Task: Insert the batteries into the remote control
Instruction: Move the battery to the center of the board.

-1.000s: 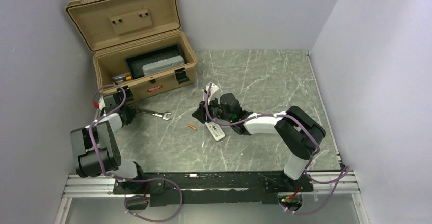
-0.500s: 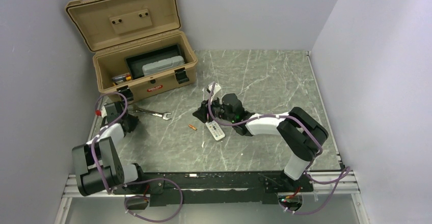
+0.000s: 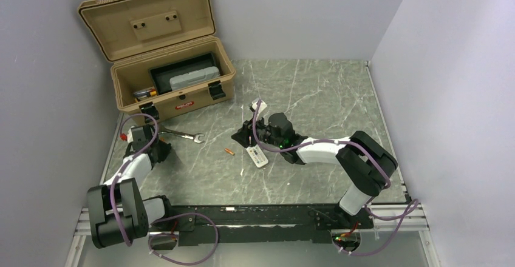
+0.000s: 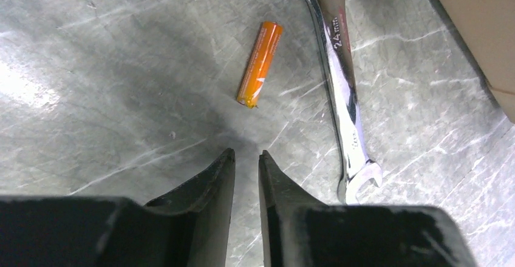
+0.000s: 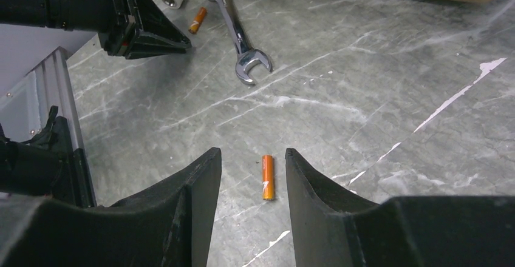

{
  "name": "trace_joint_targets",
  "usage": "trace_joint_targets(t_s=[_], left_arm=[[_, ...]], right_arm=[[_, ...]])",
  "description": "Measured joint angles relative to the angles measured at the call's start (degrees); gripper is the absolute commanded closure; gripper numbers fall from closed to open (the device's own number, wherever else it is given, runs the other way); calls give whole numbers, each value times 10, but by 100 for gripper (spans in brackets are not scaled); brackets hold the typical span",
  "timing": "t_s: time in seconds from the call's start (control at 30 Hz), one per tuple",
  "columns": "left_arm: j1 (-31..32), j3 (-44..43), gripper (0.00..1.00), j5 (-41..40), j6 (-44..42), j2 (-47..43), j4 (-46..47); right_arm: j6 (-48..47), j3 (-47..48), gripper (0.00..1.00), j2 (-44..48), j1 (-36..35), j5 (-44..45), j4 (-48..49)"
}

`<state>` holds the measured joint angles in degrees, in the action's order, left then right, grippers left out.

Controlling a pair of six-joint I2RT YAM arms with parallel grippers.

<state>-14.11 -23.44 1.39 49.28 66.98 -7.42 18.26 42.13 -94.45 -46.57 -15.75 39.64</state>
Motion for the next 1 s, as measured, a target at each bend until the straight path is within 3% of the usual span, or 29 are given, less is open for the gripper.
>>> trace_joint_targets(t_s=[0.23, 0.43, 1.0], left_arm=[[2, -2, 52, -24, -7, -31, -37], [2, -27, 52, -66, -33, -37, -77], [2, -94, 54, -80, -58, 76, -65]], right_arm=[[0, -4, 53, 8, 0, 0, 0], [0, -4, 53, 8, 0, 0, 0], [-1, -4, 53, 8, 0, 0, -1]])
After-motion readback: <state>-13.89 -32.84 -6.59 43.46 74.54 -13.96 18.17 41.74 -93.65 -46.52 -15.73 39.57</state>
